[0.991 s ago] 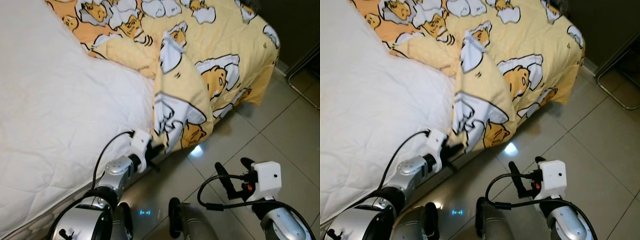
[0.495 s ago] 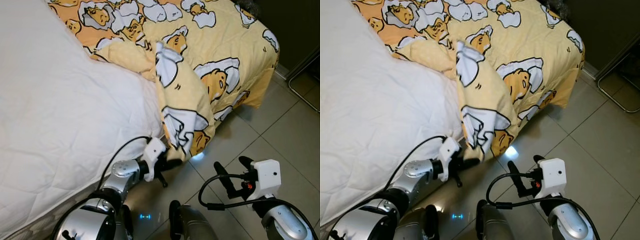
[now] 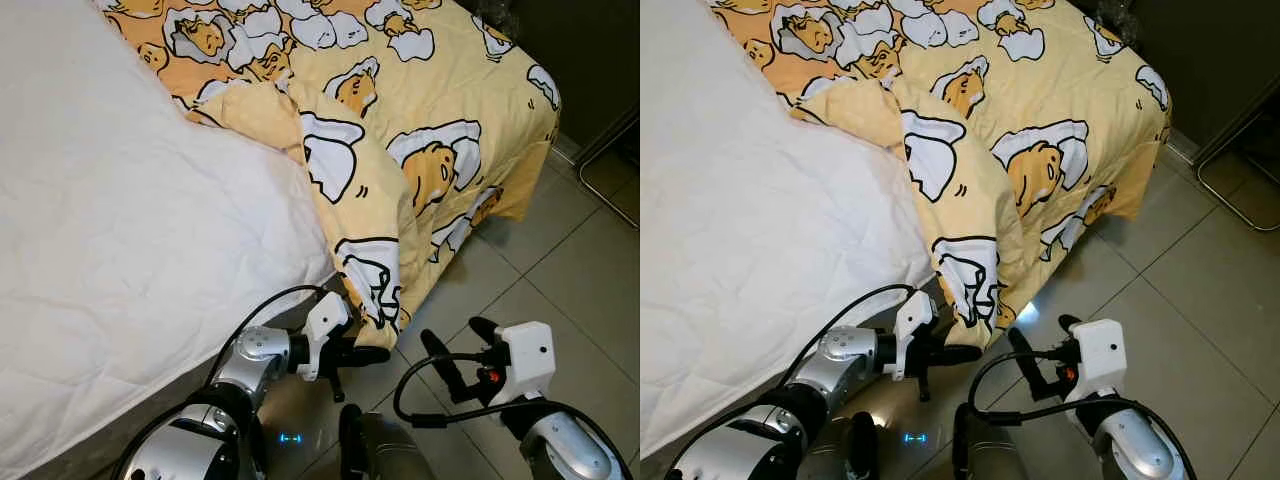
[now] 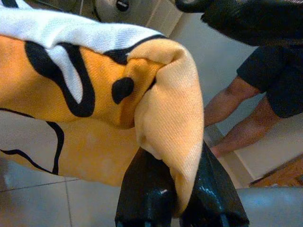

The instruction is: Clean up the room

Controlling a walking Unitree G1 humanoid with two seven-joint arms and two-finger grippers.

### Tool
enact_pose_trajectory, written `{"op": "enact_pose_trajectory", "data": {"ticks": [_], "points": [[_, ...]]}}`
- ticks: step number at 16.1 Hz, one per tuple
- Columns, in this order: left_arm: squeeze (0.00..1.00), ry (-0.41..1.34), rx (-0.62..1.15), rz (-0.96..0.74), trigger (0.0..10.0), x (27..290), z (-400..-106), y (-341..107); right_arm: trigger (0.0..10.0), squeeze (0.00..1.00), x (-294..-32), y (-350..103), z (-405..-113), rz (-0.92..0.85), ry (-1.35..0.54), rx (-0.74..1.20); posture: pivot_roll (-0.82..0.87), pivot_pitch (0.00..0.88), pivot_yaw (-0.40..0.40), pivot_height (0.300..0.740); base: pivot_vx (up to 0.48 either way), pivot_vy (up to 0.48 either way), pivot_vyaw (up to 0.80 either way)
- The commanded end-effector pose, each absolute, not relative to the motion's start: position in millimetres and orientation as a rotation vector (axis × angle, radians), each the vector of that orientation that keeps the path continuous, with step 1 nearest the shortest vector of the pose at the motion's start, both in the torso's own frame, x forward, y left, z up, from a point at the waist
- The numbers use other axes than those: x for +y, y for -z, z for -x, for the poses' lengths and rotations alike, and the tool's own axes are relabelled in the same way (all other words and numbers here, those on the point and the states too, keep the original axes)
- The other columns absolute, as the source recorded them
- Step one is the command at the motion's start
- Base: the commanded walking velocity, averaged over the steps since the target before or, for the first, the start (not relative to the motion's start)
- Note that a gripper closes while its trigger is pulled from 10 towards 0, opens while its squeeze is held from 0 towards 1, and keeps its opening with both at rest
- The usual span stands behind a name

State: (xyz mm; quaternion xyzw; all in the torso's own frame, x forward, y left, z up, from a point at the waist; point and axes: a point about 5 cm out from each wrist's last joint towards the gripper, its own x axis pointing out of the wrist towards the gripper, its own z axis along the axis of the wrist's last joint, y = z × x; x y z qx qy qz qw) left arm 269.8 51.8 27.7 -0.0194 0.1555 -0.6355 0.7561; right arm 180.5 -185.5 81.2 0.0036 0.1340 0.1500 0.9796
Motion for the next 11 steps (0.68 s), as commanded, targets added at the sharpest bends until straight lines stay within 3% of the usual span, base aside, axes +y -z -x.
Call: {"op": "enact_pose_trajectory", "data": {"ticks": [1, 8, 11], "points": [[0.0, 1.418, 0.373, 0.06, 0.0, 50.2, -261.3, -21.1, 10.0, 0.45, -184.3, -77.6, -175.7, -0.026, -0.324, 0.299, -0.17, 0.185, -0.049, 0.736, 0.0, 0.0, 0.0], [0.0, 1.408, 0.397, 0.027, 0.0, 57.7, -253.9, -12.4, 10.0, 0.45, -182.4, -75.7, -172.9, -0.035, -0.335, 0.311, -0.17, 0.176, -0.046, 0.736, 0.0, 0.0, 0.0], [0.0, 1.381, 0.359, -0.006, 0.0, 61.6, -255.7, -14.0, 10.0, 0.45, -182.7, -75.0, -171.7, -0.036, -0.336, 0.315, -0.17, 0.173, -0.047, 0.736, 0.0, -0.48, 0.0]]}}
